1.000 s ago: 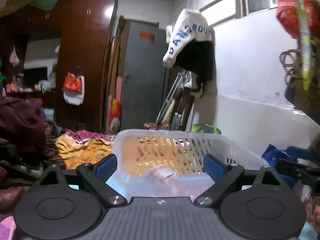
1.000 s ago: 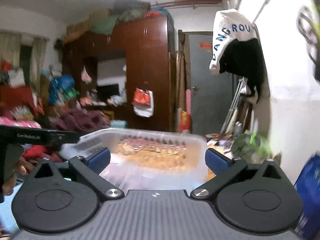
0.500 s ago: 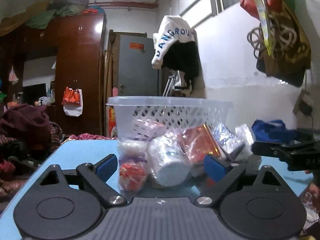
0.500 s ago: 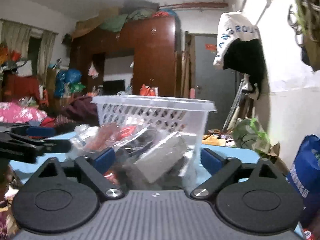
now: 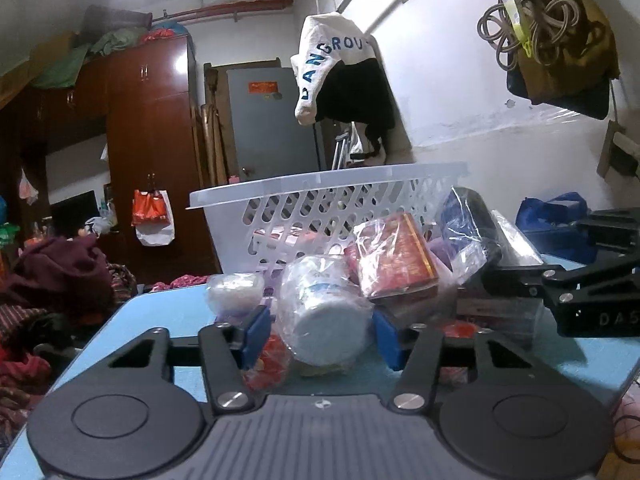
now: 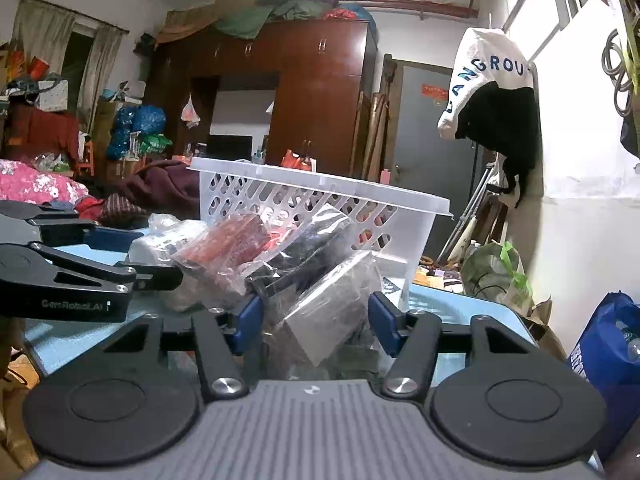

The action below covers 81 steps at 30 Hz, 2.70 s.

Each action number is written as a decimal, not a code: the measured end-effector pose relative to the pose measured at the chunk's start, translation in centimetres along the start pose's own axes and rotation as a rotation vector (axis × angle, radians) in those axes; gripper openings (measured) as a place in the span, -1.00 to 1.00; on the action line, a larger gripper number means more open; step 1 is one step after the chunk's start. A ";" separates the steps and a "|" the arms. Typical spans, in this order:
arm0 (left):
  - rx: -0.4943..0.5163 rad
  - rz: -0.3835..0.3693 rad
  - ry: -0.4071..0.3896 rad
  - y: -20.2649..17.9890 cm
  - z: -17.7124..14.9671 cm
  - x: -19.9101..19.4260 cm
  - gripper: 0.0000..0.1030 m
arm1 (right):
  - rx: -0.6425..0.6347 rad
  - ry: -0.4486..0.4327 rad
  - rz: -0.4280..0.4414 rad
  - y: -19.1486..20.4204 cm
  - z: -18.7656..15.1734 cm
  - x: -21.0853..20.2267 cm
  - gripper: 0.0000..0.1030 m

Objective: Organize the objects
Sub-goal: 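Grasp the bagged white round container with the left tool while the right tool grasps a bagged grey box, then lift both bagged items over the basket and open both tools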

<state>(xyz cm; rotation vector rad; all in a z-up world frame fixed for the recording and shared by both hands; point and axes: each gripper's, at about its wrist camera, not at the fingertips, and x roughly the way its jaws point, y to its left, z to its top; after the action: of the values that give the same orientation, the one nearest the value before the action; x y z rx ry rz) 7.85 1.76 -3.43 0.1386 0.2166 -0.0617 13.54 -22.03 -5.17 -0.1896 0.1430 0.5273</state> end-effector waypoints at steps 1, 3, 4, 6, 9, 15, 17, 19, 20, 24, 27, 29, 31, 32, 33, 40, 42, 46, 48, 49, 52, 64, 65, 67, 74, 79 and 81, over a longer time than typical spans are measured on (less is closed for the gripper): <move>0.008 -0.001 -0.008 -0.1 -0.1 0.0 0.02 | 0.004 -0.001 0.004 -0.1 0.0 -0.1 0.18; 0.042 0.021 -0.020 -0.6 -0.3 0.1 0.02 | 0.016 -0.004 0.010 -0.2 -0.2 -0.3 0.18; 0.057 0.031 -0.030 -0.8 -0.4 0.1 0.02 | 0.020 -0.006 0.011 -0.2 -0.3 -0.4 0.18; 0.071 0.030 -0.038 -1.0 -0.5 0.0 0.02 | 0.025 -0.009 0.012 -0.2 -0.3 -0.6 0.17; 0.062 0.027 -0.072 -0.9 -0.5 -0.5 -0.07 | 0.038 -0.017 0.017 -0.4 -0.3 -0.8 0.17; 0.004 0.009 -0.122 0.3 -0.8 -1.5 -0.08 | 0.059 -0.039 0.019 -0.8 -0.3 -1.5 0.17; -0.008 -0.002 -0.118 0.7 -0.8 -1.4 -0.08 | 0.069 -0.046 0.025 -1.0 -0.2 -1.9 0.17; -0.015 -0.009 -0.111 0.8 -1.0 -1.3 -0.08 | 0.064 -0.023 0.042 -1.1 -0.2 -1.9 0.18; -0.018 -0.011 -0.105 0.8 -1.1 -1.2 -0.08 | 0.052 -0.005 0.048 -1.0 -0.2 -1.6 0.18; -0.015 -0.008 -0.107 0.7 -1.2 -1.2 -0.08 | 0.033 -0.010 0.037 -0.5 -0.6 -1.1 0.26; -0.014 -0.011 -0.106 0.8 -1.3 -1.2 -0.08 | 0.017 -0.009 0.047 -0.4 -0.9 -1.6 0.45; -0.016 -0.012 -0.107 0.9 -1.4 -1.4 -0.08 | 0.024 -0.007 0.058 -0.7 -1.2 -2.2 0.44; -0.015 -0.011 -0.108 0.9 -1.3 -1.3 -0.08 | 0.030 0.011 0.077 -1.0 -1.4 -2.4 0.30; -0.015 -0.011 -0.107 0.9 -1.4 -1.3 -0.08 | 0.026 0.023 0.079 -1.1 -1.5 -2.4 0.20; -0.015 -0.011 -0.108 0.9 -1.3 -1.3 -0.08 | 0.025 0.033 0.079 -1.1 -1.6 -2.3 0.03; -0.009 -0.014 -0.140 1.1 -1.7 -1.9 -0.08 | 0.050 0.005 0.058 -1.9 -1.5 -3.8 -0.23; -0.019 -0.015 -0.165 1.2 -1.7 -2.4 -0.09 | 0.060 -0.017 0.050 -2.3 -1.1 -4.4 -0.25; -0.030 -0.011 -0.195 1.6 -1.3 -3.0 -0.09 | 0.084 -0.043 0.051 -2.9 -0.2 -4.4 -0.26; -0.041 -0.011 -0.201 1.9 -1.2 -3.1 -0.09 | 0.095 -0.044 0.055 -3.0 0.0 -4.0 -0.26; -0.047 -0.012 -0.202 2.1 -1.1 -3.0 -0.09 | 0.098 -0.041 0.059 -3.1 0.1 -3.7 -0.27; -0.068 -0.015 -0.194 2.5 -0.9 -2.8 -0.09 | 0.105 -0.024 0.064 -3.0 0.0 -2.7 -0.27; -0.087 -0.011 -0.217 3.7 0.0 -3.1 -0.09 | 0.099 -0.043 0.050 -3.2 0.7 -3.1 -0.27; -0.089 -0.016 -0.225 3.9 0.6 -3.1 -0.09 | 0.097 -0.053 0.057 -3.3 1.5 -3.0 -0.27; -0.091 -0.026 -0.253 4.5 2.5 -3.1 -0.09 | 0.097 -0.074 0.074 -3.9 3.7 -2.2 -0.27; -0.155 -0.107 -0.210 6.8 12.5 2.3 -0.09 | 0.111 -0.036 0.049 -5.7 11.0 6.7 -0.26; -0.187 -0.111 -0.065 6.9 14.6 8.8 0.01 | 0.079 0.017 0.026 -5.6 11.1 10.8 0.11; -0.194 -0.104 -0.008 6.9 14.2 10.6 0.58 | 0.063 0.041 0.006 -5.2 10.8 11.0 0.83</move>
<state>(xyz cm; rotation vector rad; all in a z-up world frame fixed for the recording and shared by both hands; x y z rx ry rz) 21.73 6.06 8.90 -0.0664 0.2203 -0.1443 26.51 -18.81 4.05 -0.1391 0.2002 0.5248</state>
